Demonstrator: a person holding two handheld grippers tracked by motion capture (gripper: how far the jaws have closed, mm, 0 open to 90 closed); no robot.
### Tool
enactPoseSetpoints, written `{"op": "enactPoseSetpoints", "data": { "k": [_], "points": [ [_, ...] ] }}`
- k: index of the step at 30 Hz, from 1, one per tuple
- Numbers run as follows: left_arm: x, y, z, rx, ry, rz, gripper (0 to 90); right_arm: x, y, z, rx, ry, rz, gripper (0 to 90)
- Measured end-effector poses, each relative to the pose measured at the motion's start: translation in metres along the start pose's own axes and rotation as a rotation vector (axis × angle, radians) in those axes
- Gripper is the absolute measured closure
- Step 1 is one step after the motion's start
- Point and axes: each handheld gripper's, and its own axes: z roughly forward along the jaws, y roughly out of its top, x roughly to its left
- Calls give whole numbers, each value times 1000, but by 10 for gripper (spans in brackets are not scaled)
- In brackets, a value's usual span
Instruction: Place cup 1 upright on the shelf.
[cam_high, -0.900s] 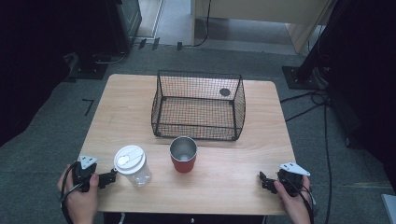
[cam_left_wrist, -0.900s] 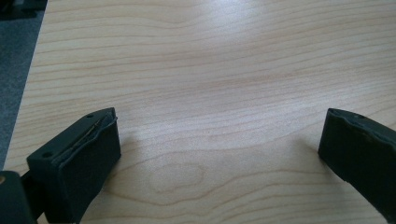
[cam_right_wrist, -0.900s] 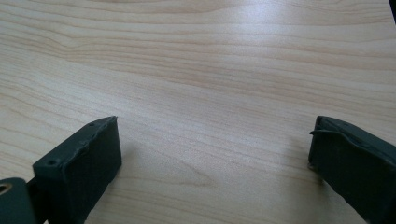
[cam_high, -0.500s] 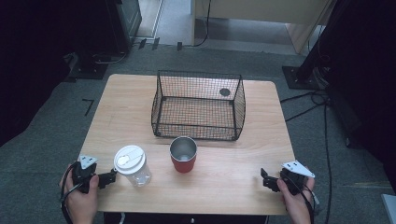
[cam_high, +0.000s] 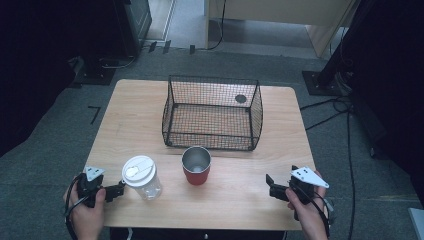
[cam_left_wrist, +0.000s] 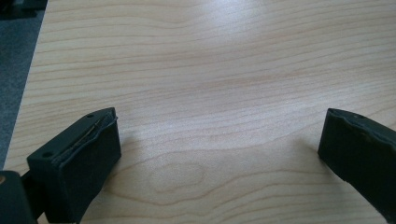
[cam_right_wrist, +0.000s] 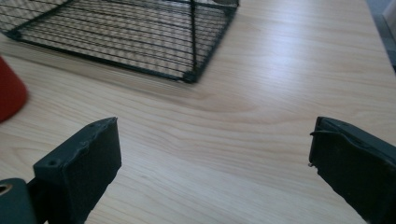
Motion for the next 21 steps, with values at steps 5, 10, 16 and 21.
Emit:
{"op": "enactPoseSetpoints", "data": {
  "k": [5, 10, 16, 21],
  "points": [
    [0, 0, 0, 0, 0, 0, 0, 18, 12, 0, -18, 47, -22, 18],
    [0, 0, 0, 0, 0, 0, 0, 36, 21, 4, -41, 78, -46, 18],
    [0, 0, 0, 0, 0, 0, 0, 59, 30, 12, -39, 132, -75, 18],
    [0, 0, 0, 0, 0, 0, 0, 75, 36, 17, -39, 163, -92, 18]
  ]
}}
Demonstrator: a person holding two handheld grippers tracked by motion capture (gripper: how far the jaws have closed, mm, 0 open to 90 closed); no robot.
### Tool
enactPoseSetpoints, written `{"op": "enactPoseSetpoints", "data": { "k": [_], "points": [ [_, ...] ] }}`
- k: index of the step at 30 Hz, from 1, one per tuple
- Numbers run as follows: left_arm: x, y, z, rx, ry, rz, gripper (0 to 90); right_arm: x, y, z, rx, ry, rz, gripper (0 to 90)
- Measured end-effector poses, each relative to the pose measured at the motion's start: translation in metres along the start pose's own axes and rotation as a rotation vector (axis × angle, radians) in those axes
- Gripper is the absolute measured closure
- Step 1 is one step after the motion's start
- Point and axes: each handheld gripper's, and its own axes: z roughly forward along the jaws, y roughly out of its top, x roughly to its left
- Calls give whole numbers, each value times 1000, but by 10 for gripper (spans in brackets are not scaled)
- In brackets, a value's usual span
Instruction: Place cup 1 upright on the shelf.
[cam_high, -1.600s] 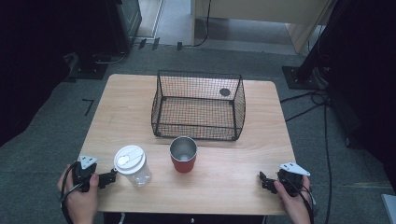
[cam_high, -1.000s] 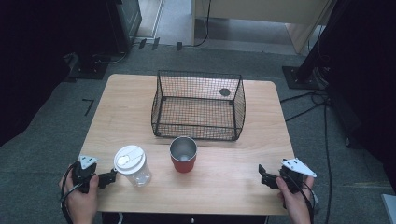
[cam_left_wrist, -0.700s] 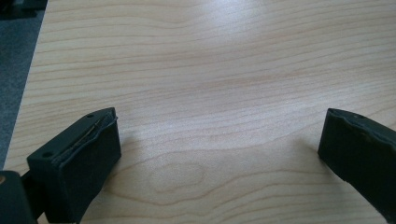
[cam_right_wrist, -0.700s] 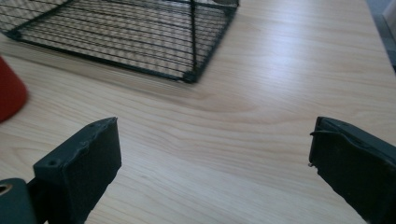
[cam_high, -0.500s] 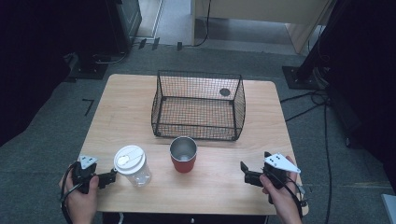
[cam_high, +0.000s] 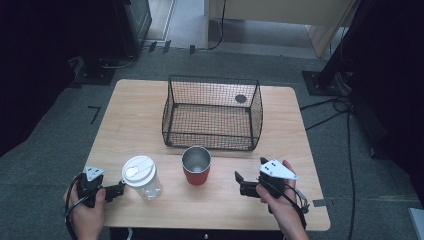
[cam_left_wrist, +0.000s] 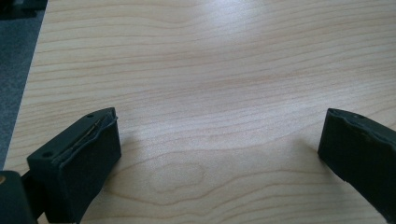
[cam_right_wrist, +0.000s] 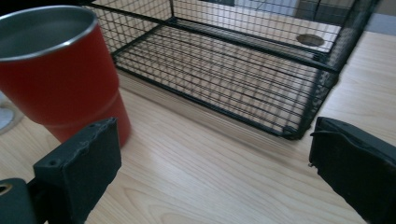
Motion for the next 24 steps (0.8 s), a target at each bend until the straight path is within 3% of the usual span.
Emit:
{"op": "enactPoseSetpoints", "data": {
  "k": [24],
  "points": [
    [0, 0, 0, 0, 0, 0, 0, 51, 17, 24, -10, 121, -56, 18]
  ]
}}
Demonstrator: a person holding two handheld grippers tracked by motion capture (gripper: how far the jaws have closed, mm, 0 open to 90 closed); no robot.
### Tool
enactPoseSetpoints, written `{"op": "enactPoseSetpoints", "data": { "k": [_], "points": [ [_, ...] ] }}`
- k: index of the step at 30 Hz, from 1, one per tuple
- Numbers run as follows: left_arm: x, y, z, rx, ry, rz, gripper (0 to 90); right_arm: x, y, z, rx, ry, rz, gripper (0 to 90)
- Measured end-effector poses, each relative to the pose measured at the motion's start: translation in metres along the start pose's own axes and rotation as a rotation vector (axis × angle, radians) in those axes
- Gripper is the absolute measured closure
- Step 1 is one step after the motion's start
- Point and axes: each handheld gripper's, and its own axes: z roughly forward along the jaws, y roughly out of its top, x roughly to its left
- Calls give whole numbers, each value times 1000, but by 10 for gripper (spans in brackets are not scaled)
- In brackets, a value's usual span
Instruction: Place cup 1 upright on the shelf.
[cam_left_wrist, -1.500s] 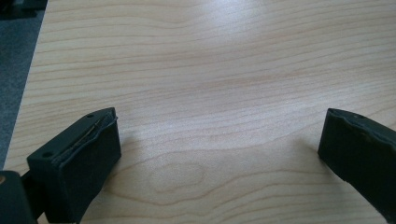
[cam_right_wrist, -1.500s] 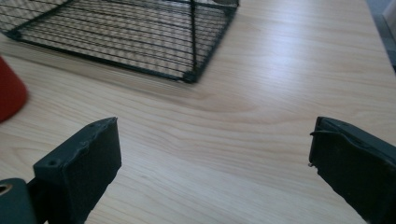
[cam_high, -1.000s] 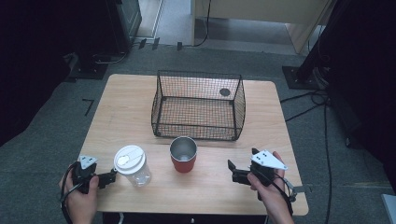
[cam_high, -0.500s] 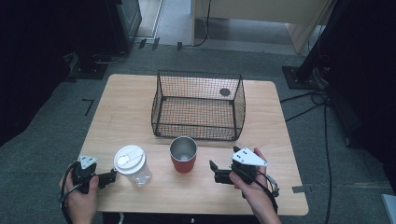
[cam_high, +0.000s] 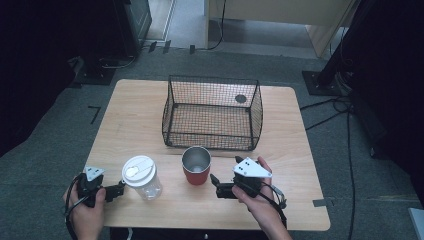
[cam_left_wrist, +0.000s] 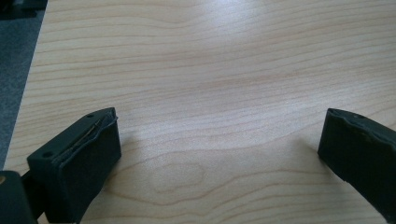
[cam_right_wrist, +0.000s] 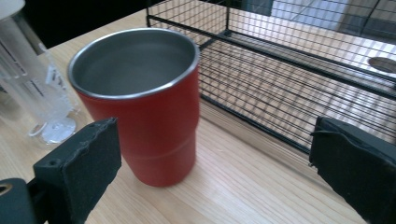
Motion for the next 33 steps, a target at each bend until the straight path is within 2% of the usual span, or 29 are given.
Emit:
{"op": "enactPoseSetpoints", "data": {
  "k": [12, 17, 22, 25, 33],
  "points": [
    [0, 0, 0, 0, 0, 0, 0, 20, 5, 17, 16, 71, -17, 18],
    [0, 0, 0, 0, 0, 0, 0, 26, 6, 28, 29, 90, -7, 18],
    [0, 0, 0, 0, 0, 0, 0, 33, 7, 38, 33, 87, -9, 18],
    [0, 0, 0, 0, 0, 0, 0, 35, 9, 44, 45, 66, -13, 18],
    [0, 0, 0, 0, 0, 0, 0, 40, 11, 58, 59, 62, 6, 18]
  ]
}}
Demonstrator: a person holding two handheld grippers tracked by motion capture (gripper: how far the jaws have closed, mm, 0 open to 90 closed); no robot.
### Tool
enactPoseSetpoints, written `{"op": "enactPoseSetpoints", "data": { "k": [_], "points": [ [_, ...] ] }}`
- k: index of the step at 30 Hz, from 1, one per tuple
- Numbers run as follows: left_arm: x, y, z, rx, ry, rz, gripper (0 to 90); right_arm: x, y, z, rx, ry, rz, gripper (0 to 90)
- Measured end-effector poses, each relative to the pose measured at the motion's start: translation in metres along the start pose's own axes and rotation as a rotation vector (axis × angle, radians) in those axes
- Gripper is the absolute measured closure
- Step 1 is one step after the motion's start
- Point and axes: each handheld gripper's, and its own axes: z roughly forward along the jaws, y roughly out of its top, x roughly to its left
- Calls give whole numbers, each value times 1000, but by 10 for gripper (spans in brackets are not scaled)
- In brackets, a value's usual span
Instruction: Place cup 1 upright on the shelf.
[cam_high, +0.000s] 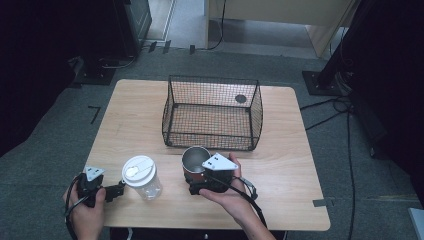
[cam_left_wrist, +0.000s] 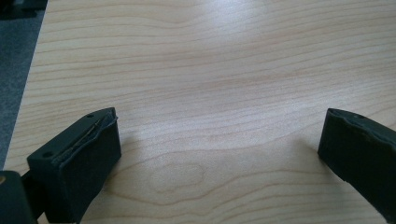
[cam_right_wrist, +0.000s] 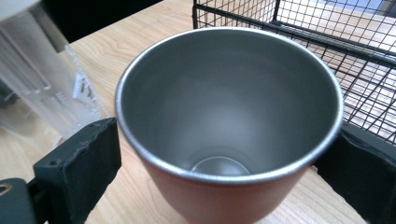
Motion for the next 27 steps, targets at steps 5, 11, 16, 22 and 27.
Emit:
{"op": "enactPoseSetpoints", "data": {
  "k": [5, 11, 16, 22, 27],
  "points": [
    [0, 0, 0, 0, 0, 0, 0, -1, 0, 7, 12, -6, 24, 18],
    [0, 0, 0, 0, 0, 0, 0, 1, 2, 15, 3, -30, 12, 18],
    [0, 0, 0, 0, 0, 0, 0, 1, 3, 18, 2, -32, 9, 53],
    [0, 0, 0, 0, 0, 0, 0, 1, 4, 16, 1, -40, -17, 65],
    [0, 0, 0, 0, 0, 0, 0, 0, 4, 15, -2, -44, -1, 68]
  ]
}}
